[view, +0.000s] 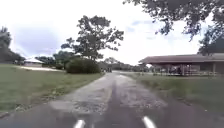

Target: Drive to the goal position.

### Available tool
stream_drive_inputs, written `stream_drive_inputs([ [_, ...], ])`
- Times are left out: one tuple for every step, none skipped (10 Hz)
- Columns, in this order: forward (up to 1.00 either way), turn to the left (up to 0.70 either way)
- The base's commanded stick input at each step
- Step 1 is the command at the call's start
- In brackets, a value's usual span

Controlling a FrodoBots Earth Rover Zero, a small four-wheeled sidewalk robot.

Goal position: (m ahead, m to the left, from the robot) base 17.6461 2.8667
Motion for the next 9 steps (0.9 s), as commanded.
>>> stream_drive_inputs([
  [0.7, 0.0],
  [0.7, 0.0],
  [0.7, 0.0],
  [0.7, 0.0],
  [0.7, 0.0],
  [0.7, 0.0],
  [0.7, 0.0],
  [0.7, 0.0],
  [0.7, 0.0],
])
